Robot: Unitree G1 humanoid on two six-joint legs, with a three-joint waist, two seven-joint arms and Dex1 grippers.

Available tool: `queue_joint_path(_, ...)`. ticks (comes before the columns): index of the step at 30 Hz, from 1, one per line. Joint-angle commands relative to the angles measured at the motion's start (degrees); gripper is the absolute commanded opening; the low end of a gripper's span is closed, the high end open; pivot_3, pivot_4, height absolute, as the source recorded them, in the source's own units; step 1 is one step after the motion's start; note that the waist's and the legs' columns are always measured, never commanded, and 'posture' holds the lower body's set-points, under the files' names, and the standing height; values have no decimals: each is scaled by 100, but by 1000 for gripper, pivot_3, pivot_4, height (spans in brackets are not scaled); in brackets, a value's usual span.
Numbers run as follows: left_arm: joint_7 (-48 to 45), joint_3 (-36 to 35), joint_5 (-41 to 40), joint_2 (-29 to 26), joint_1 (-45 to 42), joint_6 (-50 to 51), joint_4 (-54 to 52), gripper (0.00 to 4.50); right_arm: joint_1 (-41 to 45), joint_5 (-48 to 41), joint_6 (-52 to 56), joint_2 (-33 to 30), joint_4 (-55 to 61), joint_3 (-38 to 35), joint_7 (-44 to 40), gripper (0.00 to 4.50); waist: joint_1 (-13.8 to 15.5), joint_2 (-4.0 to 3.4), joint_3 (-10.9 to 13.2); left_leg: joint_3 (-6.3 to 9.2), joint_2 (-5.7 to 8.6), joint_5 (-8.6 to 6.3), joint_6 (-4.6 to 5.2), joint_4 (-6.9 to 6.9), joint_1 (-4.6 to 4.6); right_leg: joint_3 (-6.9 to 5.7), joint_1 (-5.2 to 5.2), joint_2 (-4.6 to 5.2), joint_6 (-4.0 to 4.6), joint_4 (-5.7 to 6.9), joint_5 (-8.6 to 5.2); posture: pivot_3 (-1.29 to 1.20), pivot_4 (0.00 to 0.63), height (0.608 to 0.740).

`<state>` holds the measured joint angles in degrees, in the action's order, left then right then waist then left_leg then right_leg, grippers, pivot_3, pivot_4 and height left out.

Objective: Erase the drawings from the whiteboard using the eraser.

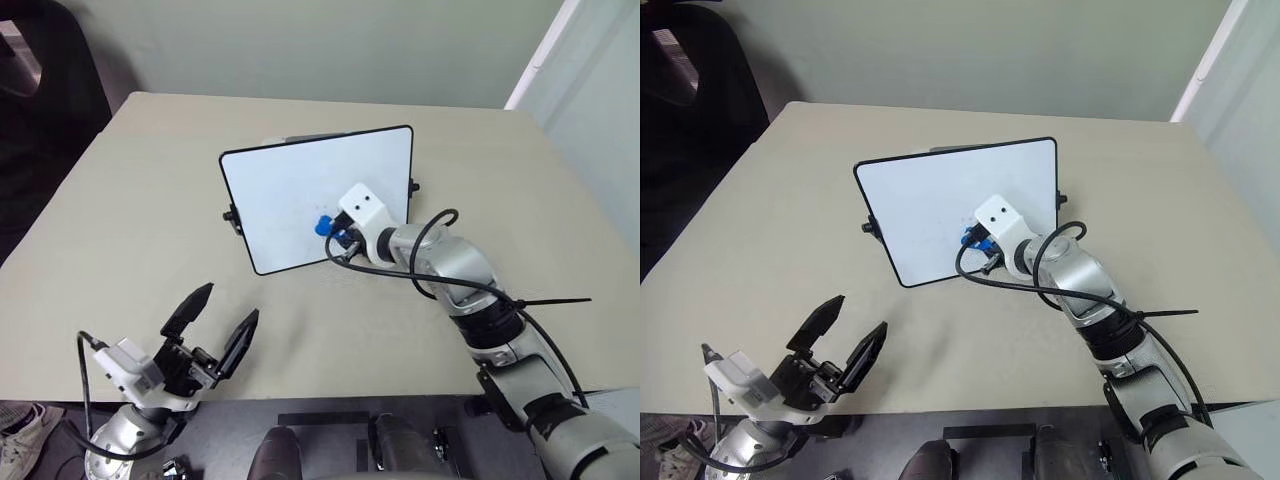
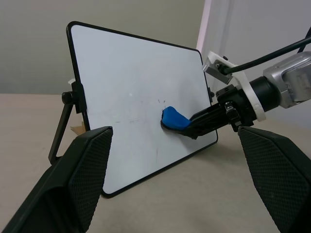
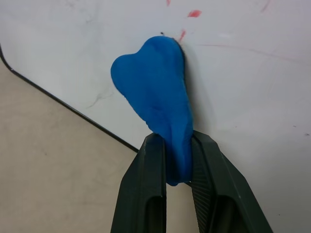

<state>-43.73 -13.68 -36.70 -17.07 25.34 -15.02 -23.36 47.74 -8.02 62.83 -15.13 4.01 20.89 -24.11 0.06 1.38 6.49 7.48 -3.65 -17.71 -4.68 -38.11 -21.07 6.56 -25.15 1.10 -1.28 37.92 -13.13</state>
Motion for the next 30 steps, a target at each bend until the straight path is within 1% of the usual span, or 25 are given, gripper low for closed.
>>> queue_joint_path(1,-51,-82,-58,-28,23,-32,-106,4500,347,82,-333,49,-78,-544,204,420,0,0,0,0,0,0,0,-1,0,0,0,0,1,0,0,0,150,740)
queue_joint_path(5,-67,-58,-34,-13,38,-40,-118,4500,622,109,-634,228,-213,-975,464,420,-13,-4,3,0,-3,1,1,-2,5,1,-2,-5,9,6,7,0,150,740)
queue_joint_path(8,-69,-40,-19,-1,56,-43,-137,4500,665,108,-716,254,-147,-977,438,420,-10,-4,3,1,-12,4,6,-1,8,1,-2,-17,23,8,17,0,150,740)
queue_joint_path(10,-70,-35,-15,5,74,-49,-150,4500,590,112,-681,263,-78,-869,380,420,-7,-4,2,1,-16,3,7,-1,8,1,-2,-23,25,8,18,0,150,740)
queue_joint_path(17,-93,-31,-9,20,93,-55,-143,4500,-17,148,-406,75,111,29,-47,420,-7,-2,1,1,-18,3,6,2,6,2,-6,-26,24,6,17,0,150,740)
queue_joint_path(22,-80,-26,4,25,66,-41,-124,4500,-97,194,-423,3,78,260,-196,420,-6,-3,2,1,-18,3,5,-1,3,3,-7,-26,24,6,17,0,150,740)
queue_joint_path(24,-74,-25,11,28,52,-38,-116,4500,-6,224,-508,27,-17,205,-193,420,-4,-3,2,1,-18,3,5,-1,4,3,-7,-26,24,6,17,0,150,740)
queue_joint_path(30,-56,-28,23,35,17,-24,-86,4500,532,254,-999,265,-393,-414,146,420,-16,-5,3,2,-22,3,6,0,5,4,-13,-29,23,8,17,0,150,740)
